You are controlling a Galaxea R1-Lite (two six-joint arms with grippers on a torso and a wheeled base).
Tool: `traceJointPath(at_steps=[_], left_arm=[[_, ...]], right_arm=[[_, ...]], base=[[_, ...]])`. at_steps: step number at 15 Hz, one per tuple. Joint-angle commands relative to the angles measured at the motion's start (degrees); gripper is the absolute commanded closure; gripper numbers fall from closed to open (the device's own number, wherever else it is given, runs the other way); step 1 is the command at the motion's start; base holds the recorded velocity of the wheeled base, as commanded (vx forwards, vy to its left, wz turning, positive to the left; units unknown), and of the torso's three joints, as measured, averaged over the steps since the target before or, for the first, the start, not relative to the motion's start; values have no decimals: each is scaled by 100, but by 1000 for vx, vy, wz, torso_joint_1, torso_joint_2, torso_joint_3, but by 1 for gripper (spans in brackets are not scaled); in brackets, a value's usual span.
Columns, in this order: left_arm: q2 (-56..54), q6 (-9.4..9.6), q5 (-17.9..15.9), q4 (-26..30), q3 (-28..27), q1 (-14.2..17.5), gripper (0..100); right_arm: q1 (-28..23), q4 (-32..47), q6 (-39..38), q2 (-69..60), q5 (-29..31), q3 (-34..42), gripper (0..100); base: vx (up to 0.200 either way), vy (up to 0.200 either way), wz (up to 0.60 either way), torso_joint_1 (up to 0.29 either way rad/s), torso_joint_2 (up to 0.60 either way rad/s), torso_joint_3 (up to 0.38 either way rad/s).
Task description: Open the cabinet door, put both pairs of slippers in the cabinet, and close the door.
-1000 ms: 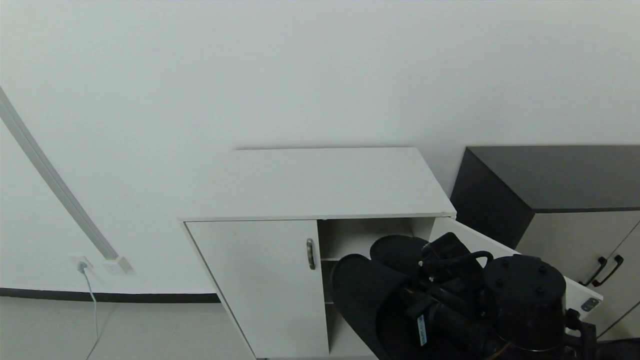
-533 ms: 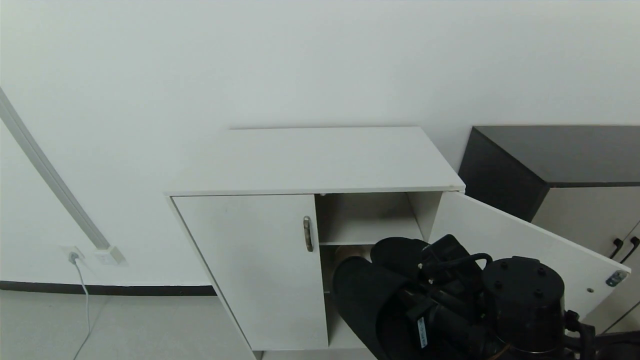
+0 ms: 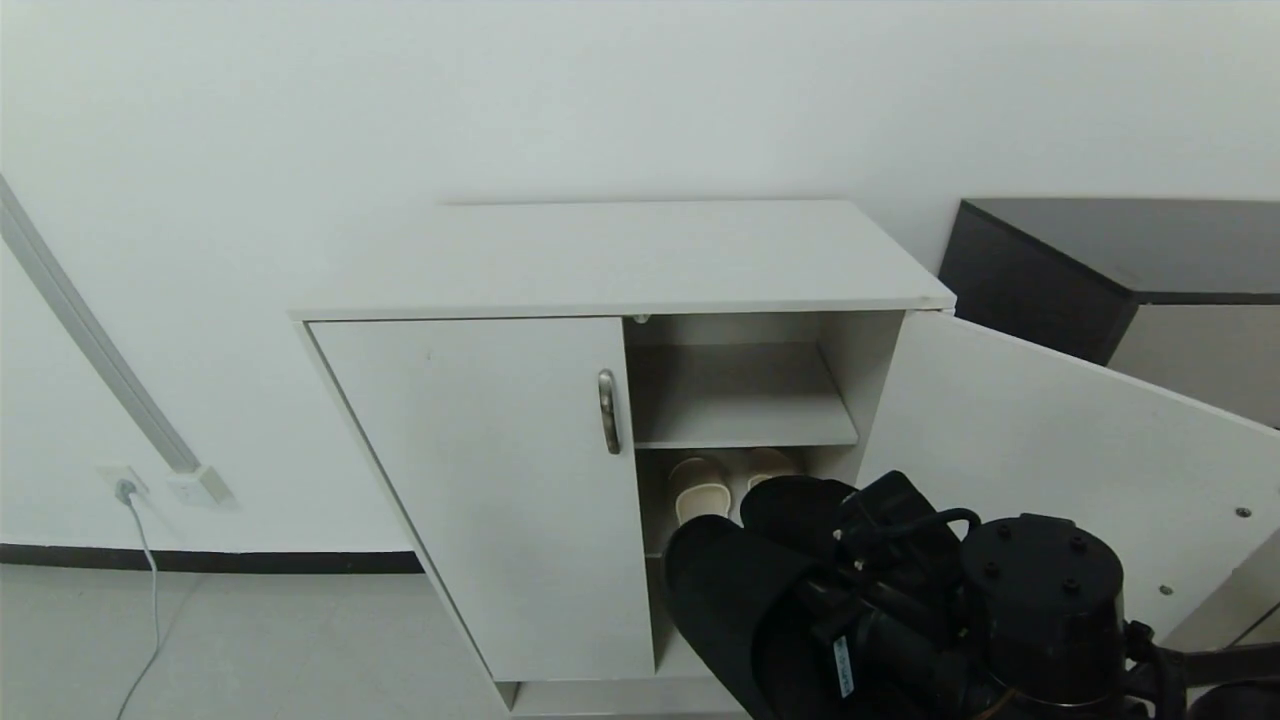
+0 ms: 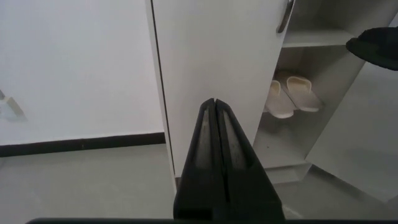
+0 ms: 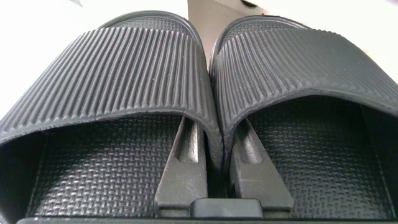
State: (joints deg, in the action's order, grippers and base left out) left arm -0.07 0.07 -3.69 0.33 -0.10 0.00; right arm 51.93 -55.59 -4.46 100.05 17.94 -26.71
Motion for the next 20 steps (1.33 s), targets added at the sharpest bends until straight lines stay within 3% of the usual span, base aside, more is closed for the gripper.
traceJointPath(at_steps=[1, 14, 20], left_arm=[[7, 1, 0, 2, 1, 0, 100], [7, 10, 0, 2, 1, 0, 100], [7, -16, 9, 2, 1, 0, 100]], right_arm=[[1, -5, -2, 59, -1, -1, 100], [-25, -216, 33, 164, 7, 43, 100], [-201, -435, 33, 199, 7, 52, 100]], base=[[0, 0, 0, -163, 486, 315], [0, 0, 0, -83, 442, 355], [0, 0, 0, 0, 51, 50]])
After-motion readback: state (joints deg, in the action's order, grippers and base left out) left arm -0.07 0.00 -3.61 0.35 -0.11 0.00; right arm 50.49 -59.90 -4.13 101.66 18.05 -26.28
